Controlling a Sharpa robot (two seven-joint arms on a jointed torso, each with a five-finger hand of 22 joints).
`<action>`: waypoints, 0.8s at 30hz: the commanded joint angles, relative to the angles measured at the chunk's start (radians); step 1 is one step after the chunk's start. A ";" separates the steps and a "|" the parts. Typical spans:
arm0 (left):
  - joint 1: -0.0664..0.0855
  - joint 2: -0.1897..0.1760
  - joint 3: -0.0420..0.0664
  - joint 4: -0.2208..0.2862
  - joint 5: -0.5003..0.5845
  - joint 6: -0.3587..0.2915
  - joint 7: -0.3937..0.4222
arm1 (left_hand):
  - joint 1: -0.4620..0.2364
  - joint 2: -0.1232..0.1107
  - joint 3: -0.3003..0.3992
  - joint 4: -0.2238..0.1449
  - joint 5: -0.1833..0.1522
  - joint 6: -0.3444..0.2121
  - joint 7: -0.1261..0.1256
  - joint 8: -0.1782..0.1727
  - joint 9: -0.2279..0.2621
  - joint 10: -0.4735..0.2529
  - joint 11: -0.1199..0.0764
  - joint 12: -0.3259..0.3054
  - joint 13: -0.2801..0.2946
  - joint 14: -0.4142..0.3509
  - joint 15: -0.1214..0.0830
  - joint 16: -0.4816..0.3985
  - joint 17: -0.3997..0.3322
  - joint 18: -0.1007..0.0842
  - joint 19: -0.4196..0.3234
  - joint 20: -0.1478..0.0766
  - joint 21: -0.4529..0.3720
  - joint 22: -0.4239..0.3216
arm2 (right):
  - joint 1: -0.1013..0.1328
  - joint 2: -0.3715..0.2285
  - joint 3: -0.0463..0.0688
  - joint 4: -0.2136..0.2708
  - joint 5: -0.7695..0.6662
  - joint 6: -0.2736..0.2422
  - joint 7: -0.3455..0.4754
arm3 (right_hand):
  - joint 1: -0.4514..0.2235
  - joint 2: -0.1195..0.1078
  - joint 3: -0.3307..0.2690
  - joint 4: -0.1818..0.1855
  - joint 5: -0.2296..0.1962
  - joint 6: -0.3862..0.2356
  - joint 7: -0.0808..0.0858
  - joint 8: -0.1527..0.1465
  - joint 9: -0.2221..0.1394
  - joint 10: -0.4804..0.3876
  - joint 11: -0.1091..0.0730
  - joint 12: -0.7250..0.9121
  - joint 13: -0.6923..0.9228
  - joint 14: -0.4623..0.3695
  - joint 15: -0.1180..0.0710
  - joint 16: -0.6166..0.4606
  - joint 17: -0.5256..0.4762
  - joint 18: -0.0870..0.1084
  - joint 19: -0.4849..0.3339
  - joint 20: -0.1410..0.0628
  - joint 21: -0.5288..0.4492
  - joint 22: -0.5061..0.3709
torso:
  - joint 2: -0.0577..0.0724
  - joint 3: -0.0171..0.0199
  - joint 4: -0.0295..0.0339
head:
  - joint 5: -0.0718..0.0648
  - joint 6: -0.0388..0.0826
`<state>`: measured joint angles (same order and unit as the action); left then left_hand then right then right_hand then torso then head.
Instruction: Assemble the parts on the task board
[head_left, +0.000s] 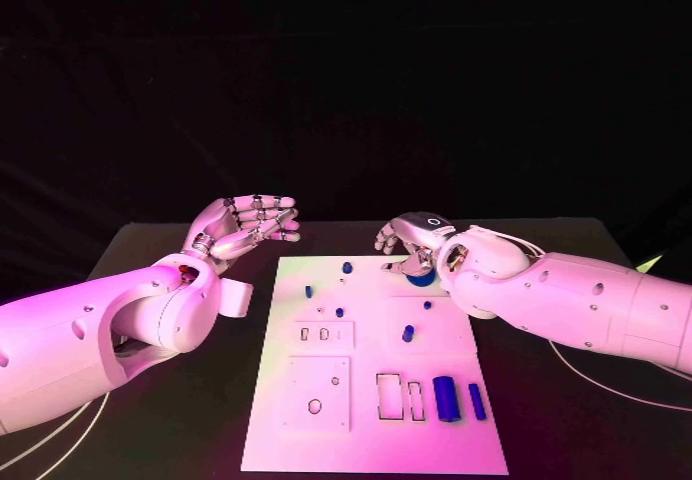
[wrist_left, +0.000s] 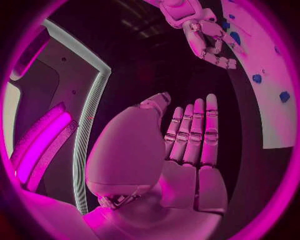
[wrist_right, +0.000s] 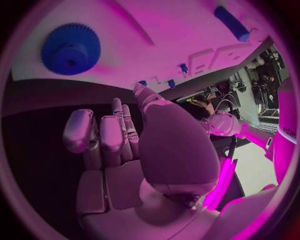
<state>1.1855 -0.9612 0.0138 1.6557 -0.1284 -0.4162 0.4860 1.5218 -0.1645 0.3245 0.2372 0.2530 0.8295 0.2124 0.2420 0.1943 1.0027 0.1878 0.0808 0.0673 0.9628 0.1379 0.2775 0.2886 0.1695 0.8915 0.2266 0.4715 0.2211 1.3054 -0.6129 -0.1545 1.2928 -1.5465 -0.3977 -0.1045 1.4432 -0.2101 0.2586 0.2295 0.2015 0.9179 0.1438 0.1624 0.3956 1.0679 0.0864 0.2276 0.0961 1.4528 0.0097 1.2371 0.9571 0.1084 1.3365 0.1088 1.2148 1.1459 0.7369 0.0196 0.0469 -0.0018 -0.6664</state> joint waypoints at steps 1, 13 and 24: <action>0.002 -0.003 0.001 -0.005 0.004 0.015 0.009 | -0.001 -0.004 0.005 -0.003 -0.006 0.002 0.033 -0.002 0.001 0.004 0.001 -0.006 0.001 -0.005 0.000 -0.002 0.001 0.005 -0.007 -0.002 0.005 0.002 | 0.009 -0.044 0.003 0.036 0.068 0.002 0.009 | -0.017 -0.023 0.022 0.022 0.006 0.007 -0.004 -0.009 0.002 0.065 -0.012 0.009 0.004 0.007 -0.010 0.012 0.017 -0.015 0.005 -0.013 0.013 0.018 | -0.006 0.0026 -0.0103 | -0.003 0.002; 0.002 -0.006 0.001 -0.019 0.006 0.020 0.010 | -0.002 -0.003 0.007 -0.004 -0.006 0.002 0.032 -0.002 0.002 0.005 0.000 -0.007 0.001 -0.001 -0.001 0.000 0.004 0.005 -0.009 -0.003 0.010 0.005 | 0.024 -0.127 0.008 0.053 0.205 0.155 -0.046 | 0.014 -0.040 -0.088 0.047 -0.022 -0.014 -0.006 -0.004 0.034 0.051 -0.028 0.362 0.351 0.020 -0.023 0.093 0.132 -0.030 0.040 -0.018 0.069 0.110 | -0.007 0.0055 -0.0116 | -0.001 -0.002; 0.002 -0.004 0.001 -0.024 0.006 0.022 0.009 | -0.002 -0.003 0.008 -0.006 -0.006 0.003 0.031 -0.001 0.002 0.007 -0.001 -0.008 0.002 0.003 -0.002 0.003 0.008 0.006 -0.009 -0.003 0.016 0.008 | 0.023 -0.120 0.007 0.011 0.215 0.236 -0.097 | 0.009 -0.004 -0.166 0.059 -0.015 -0.056 0.019 0.035 0.065 0.183 -0.006 1.052 1.078 0.096 -0.003 0.295 0.515 -0.081 0.166 0.003 0.265 0.331 | -0.006 0.0042 -0.0096 | 0.003 -0.008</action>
<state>1.1858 -0.9671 0.0138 1.6310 -0.1267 -0.4124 0.4867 1.5218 -0.1645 0.3274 0.2344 0.2530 0.8295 0.2124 0.2420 0.1950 1.0027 0.1878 0.0773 0.0672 0.9628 0.1379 0.2775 0.2947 0.1693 0.8877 0.2230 0.4830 0.2274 1.3290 -0.7349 -0.1474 1.3053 -1.3442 -0.2265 -0.1712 1.4514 -0.2248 0.0955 0.2872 0.1824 0.8642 0.1609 0.1938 0.4604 1.2451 0.0806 1.2713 1.1638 1.4665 0.0001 1.5288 1.3083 0.0454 1.4629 0.1074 1.4751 1.3082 0.7303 0.0244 0.0356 -0.0022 -0.6721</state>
